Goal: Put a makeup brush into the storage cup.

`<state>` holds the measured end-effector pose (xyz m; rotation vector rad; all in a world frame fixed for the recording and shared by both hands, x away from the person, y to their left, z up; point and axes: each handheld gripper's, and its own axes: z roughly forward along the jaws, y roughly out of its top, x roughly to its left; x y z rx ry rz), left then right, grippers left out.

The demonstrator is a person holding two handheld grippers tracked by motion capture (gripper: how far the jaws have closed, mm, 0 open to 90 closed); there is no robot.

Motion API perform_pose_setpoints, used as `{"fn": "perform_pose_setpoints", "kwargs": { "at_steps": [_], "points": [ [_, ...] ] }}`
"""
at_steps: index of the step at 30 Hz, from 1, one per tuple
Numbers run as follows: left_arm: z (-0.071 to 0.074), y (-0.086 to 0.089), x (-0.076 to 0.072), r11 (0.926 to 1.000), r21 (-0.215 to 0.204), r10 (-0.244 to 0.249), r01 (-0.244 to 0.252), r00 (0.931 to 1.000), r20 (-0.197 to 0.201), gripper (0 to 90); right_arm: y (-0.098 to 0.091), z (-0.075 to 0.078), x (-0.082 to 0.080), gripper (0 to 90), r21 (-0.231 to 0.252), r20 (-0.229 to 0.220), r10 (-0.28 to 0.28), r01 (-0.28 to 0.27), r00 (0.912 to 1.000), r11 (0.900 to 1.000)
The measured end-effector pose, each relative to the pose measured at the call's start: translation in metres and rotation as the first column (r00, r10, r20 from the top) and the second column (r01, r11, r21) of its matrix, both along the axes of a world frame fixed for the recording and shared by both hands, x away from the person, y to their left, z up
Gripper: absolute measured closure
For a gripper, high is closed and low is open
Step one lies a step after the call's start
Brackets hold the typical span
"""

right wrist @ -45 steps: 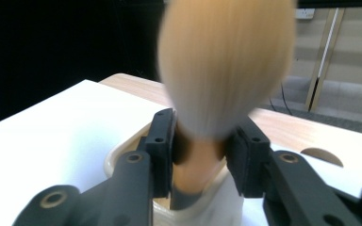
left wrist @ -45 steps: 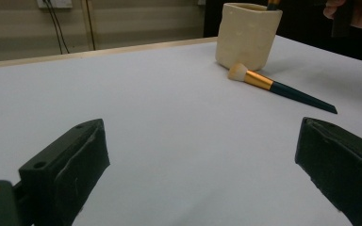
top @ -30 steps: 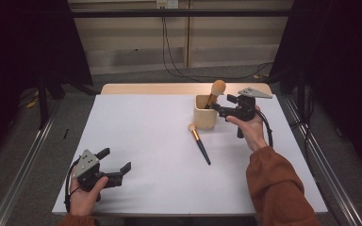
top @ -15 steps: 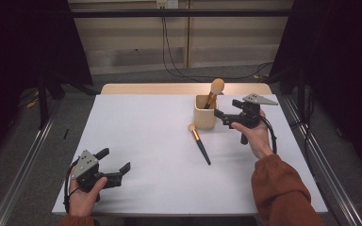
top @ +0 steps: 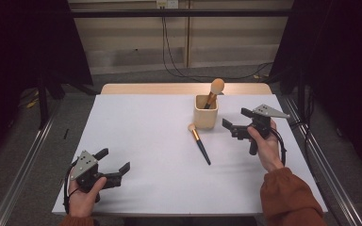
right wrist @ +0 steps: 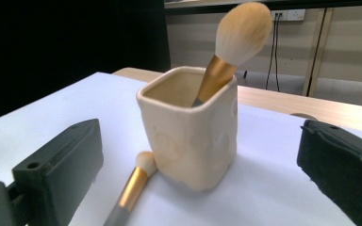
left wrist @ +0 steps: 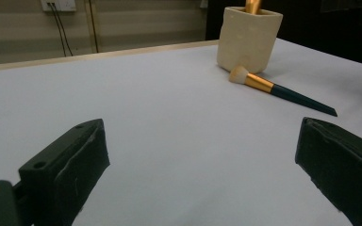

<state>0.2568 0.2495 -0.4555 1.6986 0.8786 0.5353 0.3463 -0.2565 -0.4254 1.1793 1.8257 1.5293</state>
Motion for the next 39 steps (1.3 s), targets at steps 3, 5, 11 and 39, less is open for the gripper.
{"fn": "perform_pose_setpoints", "kwargs": {
  "at_steps": [3,5,11,39],
  "points": [
    [0.000,0.001,-0.001,1.0000,0.002,-0.002,0.002,1.0000,-0.004,3.1,-0.005,-0.003,-0.009,1.3,-0.019,-0.002,-0.012,0.012,0.9999,0.9998],
    [0.000,0.000,-0.001,1.0000,-0.004,0.001,-0.001,1.0000,-0.004,3.1,-0.009,-0.005,-0.014,1.5,-0.019,-0.002,-0.033,0.032,0.9995,0.9993],
    [0.001,0.001,-0.002,1.0000,-0.004,0.004,-0.004,1.0000,0.000,3.1,-0.014,-0.007,-0.034,1.3,-0.040,0.013,-0.027,0.028,0.9996,0.9988],
    [0.000,0.007,-0.016,1.0000,0.004,0.000,0.000,0.9999,0.013,2.9,-0.045,-0.028,-0.125,2.5,-0.056,0.043,-0.094,0.096,0.9947,0.9938]
  ]
}}
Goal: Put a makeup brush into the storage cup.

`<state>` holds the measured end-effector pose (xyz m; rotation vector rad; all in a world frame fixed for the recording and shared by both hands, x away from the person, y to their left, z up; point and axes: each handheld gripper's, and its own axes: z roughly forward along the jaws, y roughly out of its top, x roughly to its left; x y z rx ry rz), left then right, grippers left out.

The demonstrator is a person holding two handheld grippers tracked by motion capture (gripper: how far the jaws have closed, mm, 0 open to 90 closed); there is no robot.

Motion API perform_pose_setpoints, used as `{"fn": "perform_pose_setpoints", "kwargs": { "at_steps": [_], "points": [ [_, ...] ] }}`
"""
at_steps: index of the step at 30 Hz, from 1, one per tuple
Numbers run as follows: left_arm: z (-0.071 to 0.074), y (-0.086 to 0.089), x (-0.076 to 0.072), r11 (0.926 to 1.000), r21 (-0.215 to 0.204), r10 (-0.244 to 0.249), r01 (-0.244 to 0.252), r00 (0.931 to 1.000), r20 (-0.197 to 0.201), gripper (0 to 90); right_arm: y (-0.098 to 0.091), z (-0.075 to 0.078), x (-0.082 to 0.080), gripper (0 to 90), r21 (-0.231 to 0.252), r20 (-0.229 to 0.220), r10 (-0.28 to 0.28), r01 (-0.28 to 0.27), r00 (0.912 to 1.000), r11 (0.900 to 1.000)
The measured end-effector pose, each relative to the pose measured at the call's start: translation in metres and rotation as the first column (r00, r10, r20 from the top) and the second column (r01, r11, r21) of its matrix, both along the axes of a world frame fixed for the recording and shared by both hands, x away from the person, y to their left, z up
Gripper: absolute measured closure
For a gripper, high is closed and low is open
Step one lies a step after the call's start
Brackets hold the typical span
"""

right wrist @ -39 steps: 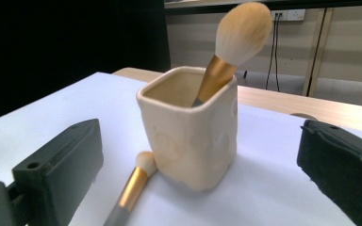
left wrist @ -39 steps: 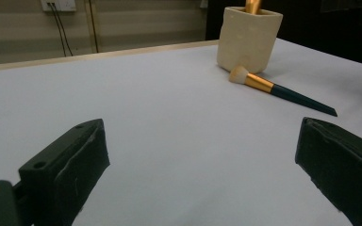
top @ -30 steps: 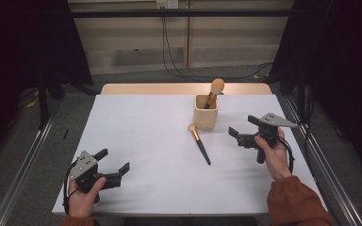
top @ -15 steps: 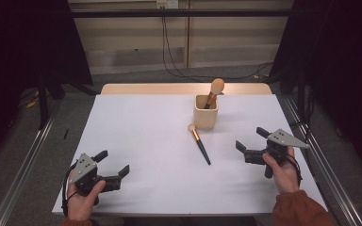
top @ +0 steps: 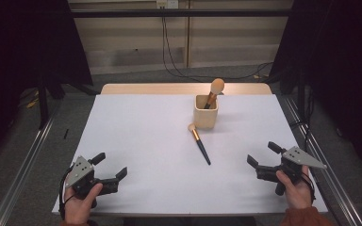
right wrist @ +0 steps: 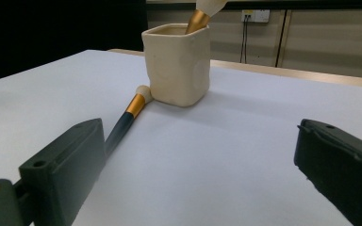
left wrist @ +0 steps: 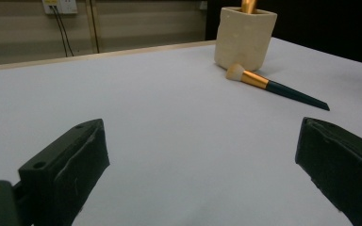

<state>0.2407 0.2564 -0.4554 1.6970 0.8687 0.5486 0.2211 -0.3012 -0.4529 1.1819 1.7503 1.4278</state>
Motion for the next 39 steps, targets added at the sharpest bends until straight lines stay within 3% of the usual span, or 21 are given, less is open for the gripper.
{"fn": "perform_pose_setpoints", "kwargs": {
  "at_steps": [10,29,39],
  "points": [
    [0.001,-0.003,0.000,1.0000,0.008,-0.005,0.005,1.0000,0.005,2.9,-0.007,-0.006,-0.013,2.6,0.001,-0.009,-0.002,0.002,1.0000,1.0000],
    [0.001,0.001,0.003,1.0000,0.005,0.006,-0.006,1.0000,0.006,2.9,-0.001,-0.002,-0.008,1.4,0.024,-0.009,0.014,-0.014,0.9999,0.9996],
    [0.001,0.000,0.001,1.0000,0.004,0.008,-0.008,1.0000,0.003,2.9,0.005,0.007,0.002,1.5,0.044,0.006,0.037,-0.037,0.9993,0.9983]
  ]
}}
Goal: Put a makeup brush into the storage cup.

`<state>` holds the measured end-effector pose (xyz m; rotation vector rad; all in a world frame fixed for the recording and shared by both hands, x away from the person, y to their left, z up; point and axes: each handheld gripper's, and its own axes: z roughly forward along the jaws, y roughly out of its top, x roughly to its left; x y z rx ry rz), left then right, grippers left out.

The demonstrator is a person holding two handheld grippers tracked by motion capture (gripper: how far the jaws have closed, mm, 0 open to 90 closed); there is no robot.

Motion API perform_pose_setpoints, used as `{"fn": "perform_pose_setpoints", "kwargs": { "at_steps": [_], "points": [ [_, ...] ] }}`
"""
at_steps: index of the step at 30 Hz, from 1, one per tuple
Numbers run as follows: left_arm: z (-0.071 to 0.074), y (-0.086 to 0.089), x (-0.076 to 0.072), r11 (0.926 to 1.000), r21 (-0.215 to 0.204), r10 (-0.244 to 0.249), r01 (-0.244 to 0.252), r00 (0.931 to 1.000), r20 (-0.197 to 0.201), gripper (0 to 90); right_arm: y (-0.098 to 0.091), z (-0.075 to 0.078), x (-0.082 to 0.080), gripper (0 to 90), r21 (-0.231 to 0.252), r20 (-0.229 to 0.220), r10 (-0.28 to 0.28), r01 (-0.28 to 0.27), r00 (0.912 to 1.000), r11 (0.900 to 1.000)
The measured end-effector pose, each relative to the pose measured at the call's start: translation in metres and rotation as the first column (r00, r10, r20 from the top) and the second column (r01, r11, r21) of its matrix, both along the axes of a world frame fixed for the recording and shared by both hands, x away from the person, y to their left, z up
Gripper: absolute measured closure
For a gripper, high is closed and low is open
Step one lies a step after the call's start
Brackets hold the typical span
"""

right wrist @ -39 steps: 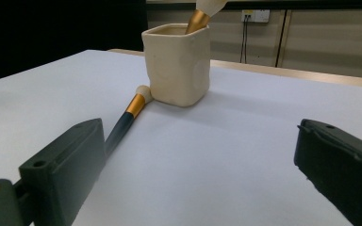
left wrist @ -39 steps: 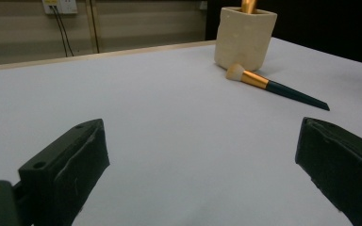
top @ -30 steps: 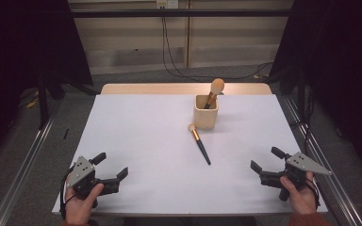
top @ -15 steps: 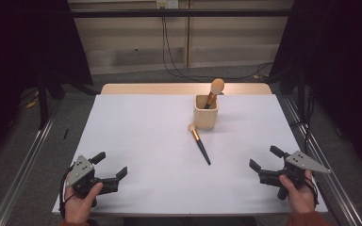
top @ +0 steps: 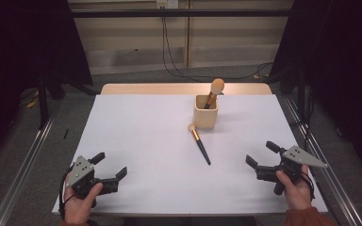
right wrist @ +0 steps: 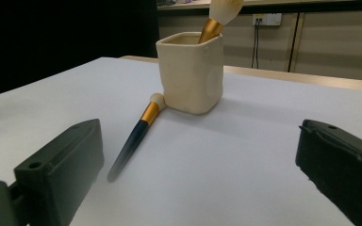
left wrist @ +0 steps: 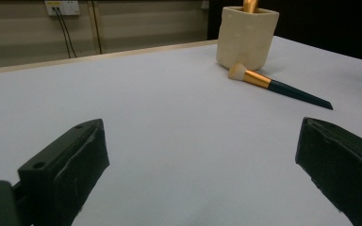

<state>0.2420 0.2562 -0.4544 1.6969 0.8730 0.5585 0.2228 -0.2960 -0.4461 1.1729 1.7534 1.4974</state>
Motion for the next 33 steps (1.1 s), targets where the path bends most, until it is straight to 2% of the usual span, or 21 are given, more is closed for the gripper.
{"fn": "perform_pose_setpoints", "kwargs": {
  "at_steps": [10,17,25,33],
  "points": [
    [0.000,0.000,0.000,1.0000,0.001,0.002,-0.002,1.0000,-0.002,3.0,0.015,0.009,0.024,1.1,0.001,-0.002,0.058,-0.058,0.9983,0.9983],
    [0.000,0.000,0.000,1.0000,-0.003,0.003,-0.003,1.0000,-0.003,3.0,0.024,0.018,0.039,0.7,-0.006,0.014,0.084,-0.084,0.9963,0.9964],
    [0.000,0.001,0.000,1.0000,-0.003,0.005,-0.005,1.0000,-0.001,3.0,0.026,0.031,0.057,0.4,-0.011,0.040,0.088,-0.087,0.9954,0.9961],
    [0.001,0.000,-0.002,0.9999,-0.014,0.004,-0.004,1.0000,0.000,2.9,0.039,0.031,0.078,0.5,-0.012,0.029,0.100,-0.099,0.9946,0.9950]
  ]
}}
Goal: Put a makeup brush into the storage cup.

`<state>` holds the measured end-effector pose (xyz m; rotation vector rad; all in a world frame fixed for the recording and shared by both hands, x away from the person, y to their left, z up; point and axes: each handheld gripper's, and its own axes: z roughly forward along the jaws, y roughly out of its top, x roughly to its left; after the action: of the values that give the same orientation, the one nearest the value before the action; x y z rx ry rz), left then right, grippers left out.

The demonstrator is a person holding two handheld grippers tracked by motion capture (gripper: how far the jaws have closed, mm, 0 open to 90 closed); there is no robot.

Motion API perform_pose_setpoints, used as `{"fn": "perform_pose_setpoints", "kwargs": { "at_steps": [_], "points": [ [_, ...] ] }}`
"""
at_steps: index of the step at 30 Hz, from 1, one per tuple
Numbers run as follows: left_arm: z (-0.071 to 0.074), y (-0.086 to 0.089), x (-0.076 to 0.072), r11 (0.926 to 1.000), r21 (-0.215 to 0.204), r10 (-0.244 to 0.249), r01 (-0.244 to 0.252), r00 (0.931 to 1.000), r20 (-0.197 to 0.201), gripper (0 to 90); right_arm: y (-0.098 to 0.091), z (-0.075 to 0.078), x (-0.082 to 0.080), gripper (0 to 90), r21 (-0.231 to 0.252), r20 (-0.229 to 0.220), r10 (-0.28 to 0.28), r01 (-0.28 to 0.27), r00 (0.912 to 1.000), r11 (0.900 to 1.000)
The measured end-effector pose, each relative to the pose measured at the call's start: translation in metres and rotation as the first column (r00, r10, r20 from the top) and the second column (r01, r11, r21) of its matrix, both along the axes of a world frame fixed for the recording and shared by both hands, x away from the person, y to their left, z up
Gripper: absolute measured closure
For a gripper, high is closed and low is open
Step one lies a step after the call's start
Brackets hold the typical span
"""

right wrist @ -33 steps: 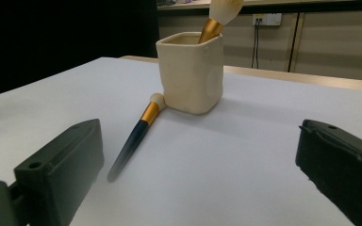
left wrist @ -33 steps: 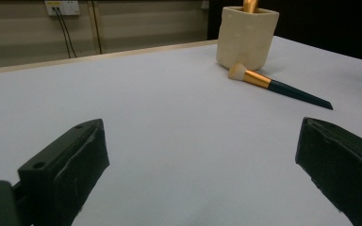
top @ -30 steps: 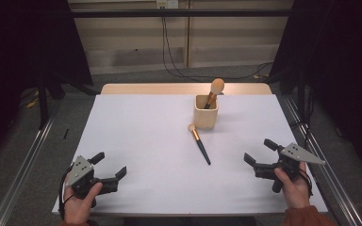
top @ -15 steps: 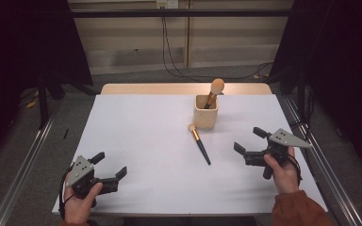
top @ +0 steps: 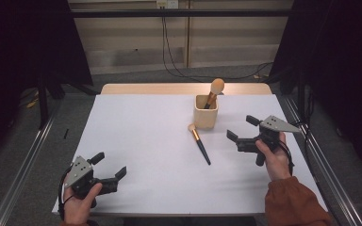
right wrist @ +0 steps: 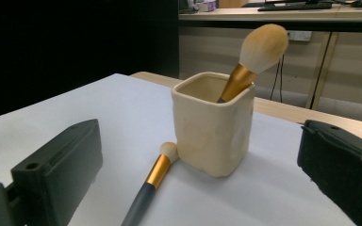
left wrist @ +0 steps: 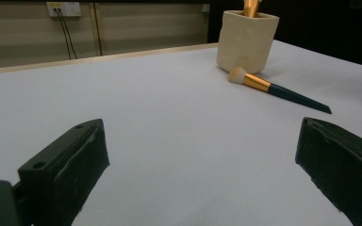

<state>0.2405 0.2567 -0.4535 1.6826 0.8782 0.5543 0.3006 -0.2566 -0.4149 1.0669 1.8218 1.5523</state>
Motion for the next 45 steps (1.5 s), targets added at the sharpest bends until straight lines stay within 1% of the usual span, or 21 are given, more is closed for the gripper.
{"fn": "perform_pose_setpoints", "kwargs": {
  "at_steps": [3,5,7,9,13,14,16,20,22,27,29,31,33,35,36,38,39,41,42,44,45],
  "points": [
    [0.000,0.000,0.000,1.0000,0.002,-0.002,0.002,1.0000,-0.001,3.0,0.008,0.000,0.008,0.2,-0.007,0.013,0.011,-0.011,0.9999,0.9999],
    [0.000,0.000,0.000,1.0000,0.002,-0.002,0.002,1.0000,0.000,2.9,0.012,0.001,0.014,0.0,-0.016,0.001,0.023,-0.023,0.9997,0.9996],
    [0.000,0.000,0.001,1.0000,0.000,-0.001,0.001,1.0000,-0.001,3.0,0.017,0.002,0.020,1.6,-0.030,-0.012,0.000,-0.001,0.9999,0.9996],
    [0.000,0.000,0.001,1.0000,0.002,0.000,0.000,1.0000,0.000,2.9,0.022,0.001,0.026,0.0,-0.031,-0.023,0.000,-0.001,0.9997,0.9995],
    [0.000,0.001,0.002,1.0000,-0.004,0.005,-0.005,1.0000,0.000,2.9,0.028,-0.002,0.036,0.9,-0.039,-0.033,-0.001,0.000,0.9995,0.9992],
    [0.000,0.001,0.002,1.0000,-0.003,0.004,-0.004,1.0000,-0.001,2.9,0.029,-0.002,0.039,1.1,-0.034,-0.041,-0.004,0.003,0.9992,0.9994],
    [0.000,0.000,0.002,1.0000,0.002,0.002,-0.002,1.0000,-0.001,2.9,0.030,-0.002,0.044,1.3,-0.045,-0.049,-0.002,0.000,0.9988,0.9990],
    [0.000,-0.001,0.002,0.9999,0.012,-0.011,0.011,0.9999,-0.002,2.9,0.031,-0.001,0.048,1.3,-0.069,-0.074,0.006,-0.012,0.9972,0.9975],
    [0.000,-0.001,0.003,0.9999,0.012,-0.009,0.009,1.0000,-0.001,2.9,0.031,-0.001,0.050,1.2,-0.078,-0.102,0.015,-0.023,0.9947,0.9967],
    [-0.001,-0.002,0.003,0.9998,0.012,-0.014,0.014,0.9999,-0.003,2.9,0.034,-0.001,0.055,1.3,-0.131,-0.162,0.024,-0.046,0.9865,0.9903],
    [-0.001,-0.003,0.004,0.9997,0.015,-0.017,0.017,0.9998,-0.007,2.9,0.035,-0.002,0.058,0.9,-0.132,-0.208,0.039,-0.067,0.9774,0.9890],
    [-0.001,-0.003,0.004,0.9997,0.014,-0.019,0.020,0.9998,-0.006,2.9,0.037,-0.005,0.060,1.6,-0.158,-0.246,0.040,-0.081,0.9685,0.9841],
    [-0.001,-0.002,0.004,0.9997,0.016,-0.018,0.019,0.9998,-0.007,2.9,0.038,-0.007,0.062,1.7,-0.171,-0.290,0.051,-0.104,0.9557,0.9798],
    [-0.001,-0.002,0.004,0.9997,0.014,-0.018,0.018,0.9998,-0.006,2.9,0.038,-0.009,0.065,1.8,-0.182,-0.310,0.049,-0.110,0.9493,0.9771],
    [-0.001,-0.002,0.004,0.9997,0.015,-0.018,0.018,0.9998,-0.006,2.9,0.039,-0.009,0.066,2.0,-0.191,-0.335,0.048,-0.118,0.9408,0.9745],
    [-0.001,-0.003,0.004,0.9996,0.017,-0.020,0.020,0.9998,-0.007,2.9,0.039,-0.008,0.069,2.4,-0.213,-0.392,0.070,-0.165,0.9171,0.9630],
    [-0.001,-0.003,0.005,0.9996,0.016,-0.021,0.021,0.9998,-0.006,2.9,0.039,-0.008,0.070,2.6,-0.225,-0.405,0.069,-0.173,0.9119,0.9589],
    [-0.001,-0.003,0.005,0.9995,0.021,-0.023,0.023,0.9997,-0.006,2.9,0.041,-0.007,0.072,2.5,-0.263,-0.416,0.052,-0.175,0.9081,0.9490],
    [-0.002,-0.003,0.005,0.9993,0.026,-0.025,0.025,0.9997,-0.006,2.9,0.041,-0.006,0.073,2.5,-0.271,-0.427,0.052,-0.183,0.9029,0.9452],
    [-0.002,-0.003,0.005,0.9995,0.024,-0.022,0.022,0.9997,-0.004,2.9,0.042,-0.006,0.075,2.4,-0.275,-0.451,0.059,-0.201,0.8907,0.9402],
    [-0.002,-0.003,0.005,0.9995,0.023,-0.021,0.021,0.9998,-0.004,2.9,0.043,-0.006,0.076,2.5,-0.280,-0.476,0.060,-0.216,0.8776,0.9355]
  ]
}}
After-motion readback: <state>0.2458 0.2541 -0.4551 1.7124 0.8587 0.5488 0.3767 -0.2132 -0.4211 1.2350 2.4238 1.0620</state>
